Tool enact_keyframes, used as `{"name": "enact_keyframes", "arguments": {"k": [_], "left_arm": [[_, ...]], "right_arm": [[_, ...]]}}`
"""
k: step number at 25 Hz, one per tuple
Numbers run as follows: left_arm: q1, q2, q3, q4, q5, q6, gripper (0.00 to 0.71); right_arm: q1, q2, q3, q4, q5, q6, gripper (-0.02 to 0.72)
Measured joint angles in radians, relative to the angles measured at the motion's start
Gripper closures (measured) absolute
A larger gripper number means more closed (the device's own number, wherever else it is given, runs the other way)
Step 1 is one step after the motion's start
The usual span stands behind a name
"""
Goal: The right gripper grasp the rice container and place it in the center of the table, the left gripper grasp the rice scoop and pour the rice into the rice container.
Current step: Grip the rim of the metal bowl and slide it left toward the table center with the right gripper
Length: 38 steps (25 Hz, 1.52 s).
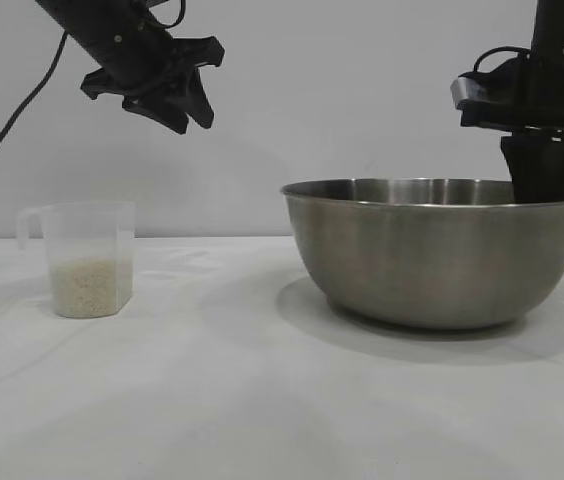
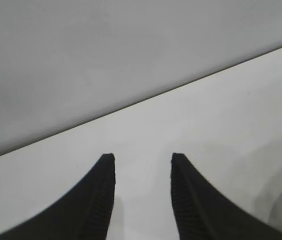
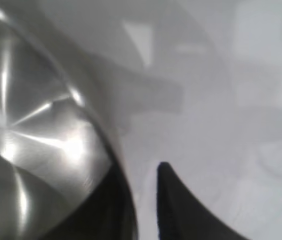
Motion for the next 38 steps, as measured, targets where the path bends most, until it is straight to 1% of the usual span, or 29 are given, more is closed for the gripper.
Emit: {"name": "enact_keyframes", "arguments": {"k": [7,12,18,19,22,23,25,27,29,30,32,34,35,37,38], "left_arm": [[0.0,0.0,0.0,0.002,0.0,0.0,0.492],[0.0,0.0,0.0,0.002,0.0,0.0,0.492],[0.0,0.0,0.0,0.002,0.0,0.0,0.492],[0.0,0.0,0.0,0.002,0.0,0.0,0.492],[0.0,0.0,0.0,0.005,0.0,0.0,0.492],[0.0,0.0,0.0,0.006,0.0,0.0,0.492],[0.0,0.0,0.0,0.006,0.0,0.0,0.492],[0.0,0.0,0.0,0.006,0.0,0.0,0.492],[0.0,0.0,0.0,0.006,0.0,0.0,0.492],[0.0,0.0,0.0,0.006,0.0,0.0,0.492],[0.0,0.0,0.0,0.006,0.0,0.0,0.492],[0.0,0.0,0.0,0.006,0.0,0.0,0.492],[0.0,0.0,0.0,0.006,0.0,0.0,0.492],[0.0,0.0,0.0,0.006,0.0,0.0,0.492],[0.0,0.0,0.0,0.006,0.0,0.0,0.492]], "right_arm": [[0.098,0.0,0.0,0.004,-0.033,0.014,0.703],[0.134,0.0,0.0,0.01,-0.045,0.014,0.703],[0.135,-0.031,0.0,0.01,-0.063,0.014,0.37],[0.135,-0.045,0.0,0.01,-0.068,0.014,0.344],[0.135,-0.088,0.0,0.01,-0.077,0.01,0.348],[0.135,-0.102,0.004,0.01,-0.087,0.007,0.307],[0.135,-0.142,0.027,0.012,-0.131,0.001,0.322],[0.135,-0.193,0.085,0.02,-0.219,-0.015,0.322],[0.135,-0.273,0.188,0.027,-0.345,-0.037,0.322],[0.135,-0.319,0.267,0.031,-0.439,-0.052,0.322],[0.135,-0.399,0.433,0.035,-0.664,-0.085,0.322],[0.133,-0.462,0.606,0.037,-0.865,-0.109,0.322],[0.127,-0.487,0.665,0.04,-0.95,-0.113,0.322],[0.098,-0.517,0.762,0.045,-1.031,-0.114,0.322],[0.07,-0.523,0.785,0.05,-1.045,-0.114,0.322]]}}
